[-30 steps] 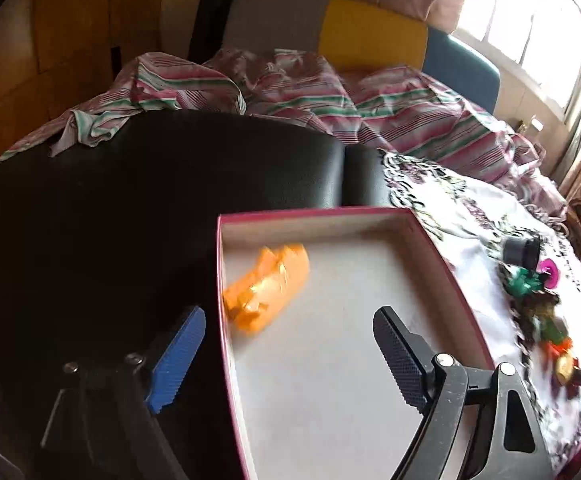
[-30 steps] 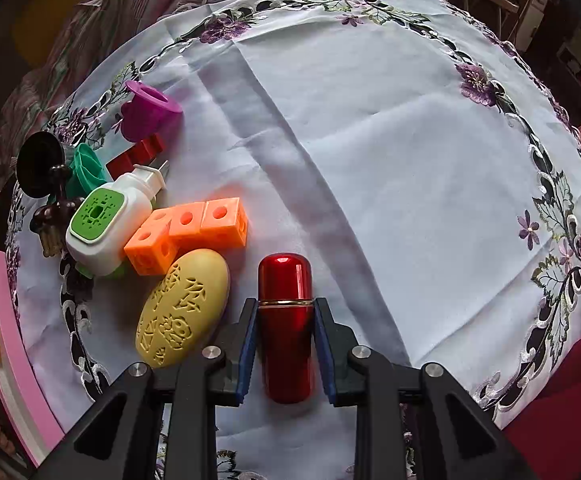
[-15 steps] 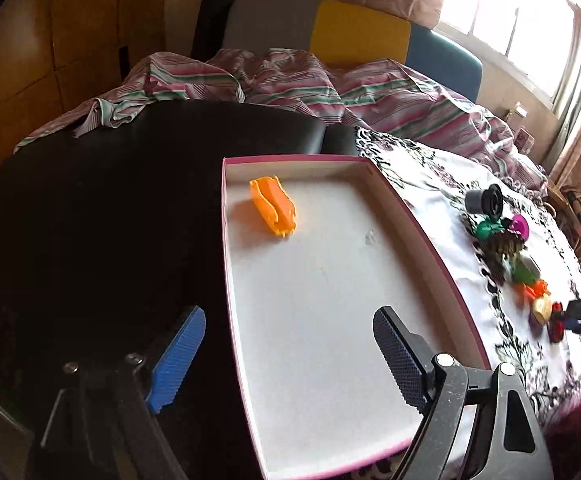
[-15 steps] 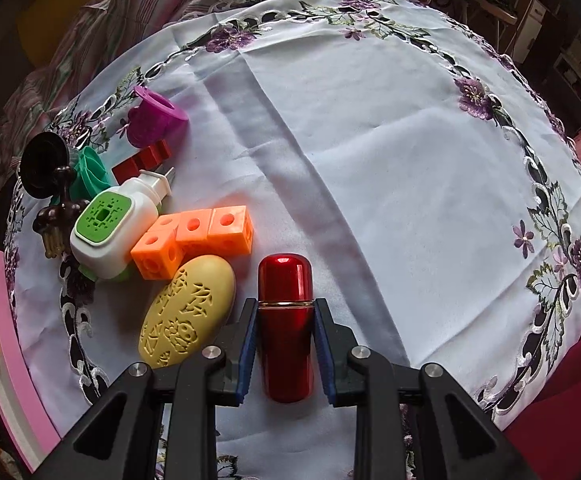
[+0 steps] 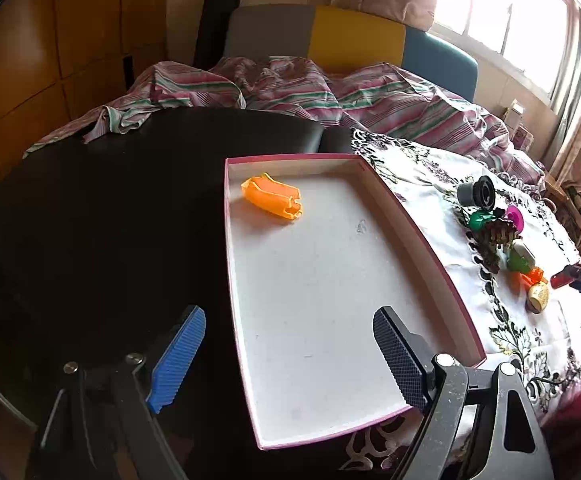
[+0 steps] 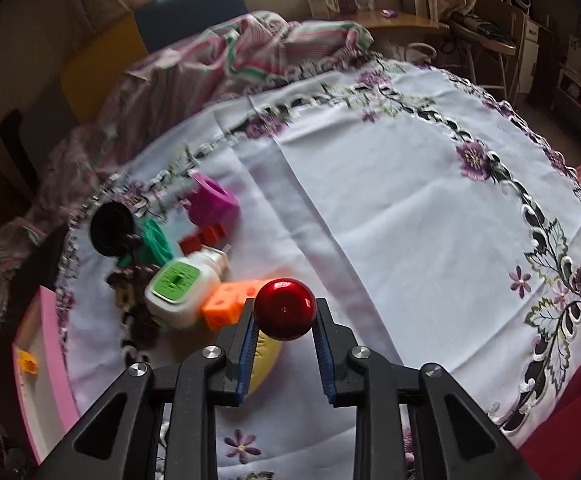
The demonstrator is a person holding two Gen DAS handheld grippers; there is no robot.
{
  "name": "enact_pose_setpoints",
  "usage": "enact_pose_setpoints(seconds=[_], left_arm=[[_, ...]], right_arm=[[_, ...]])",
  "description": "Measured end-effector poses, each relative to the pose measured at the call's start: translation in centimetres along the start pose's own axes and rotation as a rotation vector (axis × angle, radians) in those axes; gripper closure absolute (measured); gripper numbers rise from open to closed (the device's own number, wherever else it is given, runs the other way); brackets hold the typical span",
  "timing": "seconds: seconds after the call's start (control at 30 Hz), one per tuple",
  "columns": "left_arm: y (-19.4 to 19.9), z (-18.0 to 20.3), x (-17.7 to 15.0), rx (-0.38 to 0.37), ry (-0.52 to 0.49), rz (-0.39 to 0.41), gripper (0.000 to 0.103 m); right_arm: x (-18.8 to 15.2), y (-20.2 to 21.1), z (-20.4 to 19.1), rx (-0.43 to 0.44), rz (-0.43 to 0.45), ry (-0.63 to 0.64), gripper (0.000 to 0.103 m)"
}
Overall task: Organize rigid objects
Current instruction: 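Carry the red cylinder into the tray and open the right tool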
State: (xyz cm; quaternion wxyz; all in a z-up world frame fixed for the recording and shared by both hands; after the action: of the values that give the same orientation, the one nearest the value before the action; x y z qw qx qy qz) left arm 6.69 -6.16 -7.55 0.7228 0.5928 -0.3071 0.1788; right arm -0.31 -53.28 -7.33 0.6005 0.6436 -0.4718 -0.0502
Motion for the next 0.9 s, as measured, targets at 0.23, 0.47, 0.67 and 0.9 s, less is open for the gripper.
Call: enact_pose_setpoints(seconds=[0.23,0.47,0.67,0.9], left_arm=[[0.0,-0.6,-0.2,0.003,0.022,-0.012,0.016],[0.2,-1.0,-0.3,0.01,0.017,-0.004,0.016],[0.0,-1.6,-0.5,0.01,0.032,-0.013,0.016],[0.1,-3.2,-0.6,0.028,0.074,-0.009,0.016]], right_arm=[[-0.2,0.6,-2.4,0.084,0.035,0.079,0.077],[-1.4,1.7,-5.9,0.148,0.027,0.193,0.077],[-4.1,3.0,-13.0,0.255,-0.035,0.366,0.077],[-9.5,2.9,-23.9,0.417,-0.187,0.602,0.077]])
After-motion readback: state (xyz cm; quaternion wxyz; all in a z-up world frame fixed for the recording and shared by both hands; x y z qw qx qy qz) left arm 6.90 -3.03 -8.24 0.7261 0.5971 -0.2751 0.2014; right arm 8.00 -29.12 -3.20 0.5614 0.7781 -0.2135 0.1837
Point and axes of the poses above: each gripper's, at about its wrist camera, not at the fingertips, and y roughly against the way its jaws point, z to its right, x to its top, the point moved 4 cm from there along -y, roughly the way its jaws point
